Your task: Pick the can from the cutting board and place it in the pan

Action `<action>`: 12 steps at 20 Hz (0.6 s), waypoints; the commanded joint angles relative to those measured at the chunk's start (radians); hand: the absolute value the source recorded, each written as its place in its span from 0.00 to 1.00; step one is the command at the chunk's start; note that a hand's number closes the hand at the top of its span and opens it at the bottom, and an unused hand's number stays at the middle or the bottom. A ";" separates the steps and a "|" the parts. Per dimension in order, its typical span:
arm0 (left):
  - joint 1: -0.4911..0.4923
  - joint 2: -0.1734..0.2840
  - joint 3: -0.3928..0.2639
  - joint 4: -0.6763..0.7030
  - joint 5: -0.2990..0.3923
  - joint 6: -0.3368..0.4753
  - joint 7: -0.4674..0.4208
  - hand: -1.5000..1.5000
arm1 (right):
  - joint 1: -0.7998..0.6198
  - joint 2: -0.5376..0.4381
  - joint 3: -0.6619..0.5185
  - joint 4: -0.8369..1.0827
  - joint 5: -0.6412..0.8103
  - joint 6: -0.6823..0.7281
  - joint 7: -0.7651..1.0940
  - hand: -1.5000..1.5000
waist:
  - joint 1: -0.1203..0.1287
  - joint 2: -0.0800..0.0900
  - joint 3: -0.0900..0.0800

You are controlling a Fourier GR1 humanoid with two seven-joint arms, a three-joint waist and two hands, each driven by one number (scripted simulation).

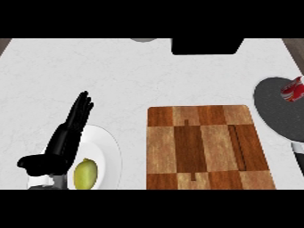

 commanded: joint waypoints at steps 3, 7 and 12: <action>-0.016 -0.016 -0.004 0.019 -0.027 0.014 -0.013 0.50 | 0.245 0.092 0.042 -0.299 -0.062 0.104 0.012 0.00 | -0.001 0.001 0.000; -0.021 -0.056 -0.037 0.052 -0.065 0.033 -0.031 0.50 | 0.318 0.152 0.091 -0.506 -0.081 0.062 0.118 0.00 | 0.007 0.004 0.000; -0.048 -0.034 0.012 0.071 -0.015 -0.015 -0.032 0.50 | 0.480 0.255 0.111 -0.680 -0.097 0.072 0.117 0.00 | 0.004 0.004 0.000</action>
